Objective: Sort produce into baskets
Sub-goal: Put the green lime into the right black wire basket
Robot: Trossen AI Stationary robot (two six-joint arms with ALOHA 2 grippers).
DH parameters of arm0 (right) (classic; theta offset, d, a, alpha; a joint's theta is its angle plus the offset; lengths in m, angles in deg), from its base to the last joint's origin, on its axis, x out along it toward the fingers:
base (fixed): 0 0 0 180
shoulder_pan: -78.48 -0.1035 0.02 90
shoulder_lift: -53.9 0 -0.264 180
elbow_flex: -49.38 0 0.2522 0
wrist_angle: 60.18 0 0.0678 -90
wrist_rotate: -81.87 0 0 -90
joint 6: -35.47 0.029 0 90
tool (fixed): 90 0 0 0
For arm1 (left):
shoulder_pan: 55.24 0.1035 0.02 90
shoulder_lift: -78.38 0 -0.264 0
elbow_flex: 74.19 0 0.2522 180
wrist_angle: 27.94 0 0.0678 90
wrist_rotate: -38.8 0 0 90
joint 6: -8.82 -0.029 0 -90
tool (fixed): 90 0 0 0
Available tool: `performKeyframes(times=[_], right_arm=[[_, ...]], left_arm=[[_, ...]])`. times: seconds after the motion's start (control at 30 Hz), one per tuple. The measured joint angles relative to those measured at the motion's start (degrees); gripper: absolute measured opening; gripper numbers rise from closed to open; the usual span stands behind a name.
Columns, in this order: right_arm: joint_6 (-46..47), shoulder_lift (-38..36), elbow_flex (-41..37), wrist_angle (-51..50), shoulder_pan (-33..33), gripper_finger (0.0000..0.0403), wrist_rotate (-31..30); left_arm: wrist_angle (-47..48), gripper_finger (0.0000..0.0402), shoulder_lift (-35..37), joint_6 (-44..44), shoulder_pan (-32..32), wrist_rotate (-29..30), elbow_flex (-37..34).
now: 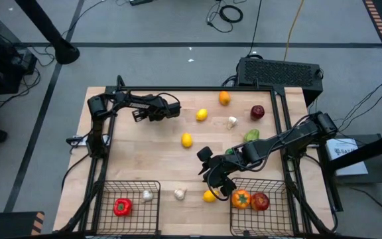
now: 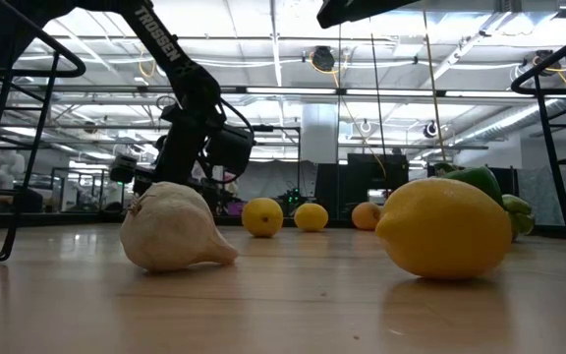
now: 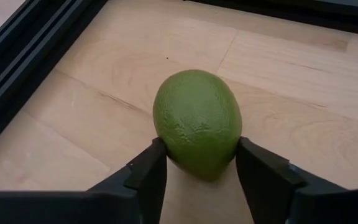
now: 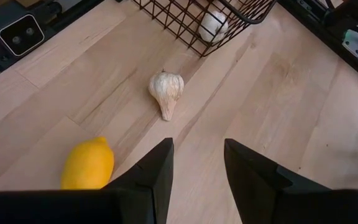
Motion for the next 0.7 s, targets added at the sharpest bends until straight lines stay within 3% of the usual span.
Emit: performKeyframes(times=[0.43,0.7], right_arm=[[0.01,0.00,0.00,0.07,0.00,0.0134,-0.02],[0.00,0.00,0.00,0.10,0.01,0.0134,-0.04]], left_arm=[[0.52,0.0173,0.00,0.35,-3.90,0.27,0.00],[4.72,0.0173,0.00,0.01,-10.84,-1.07,3.91]])
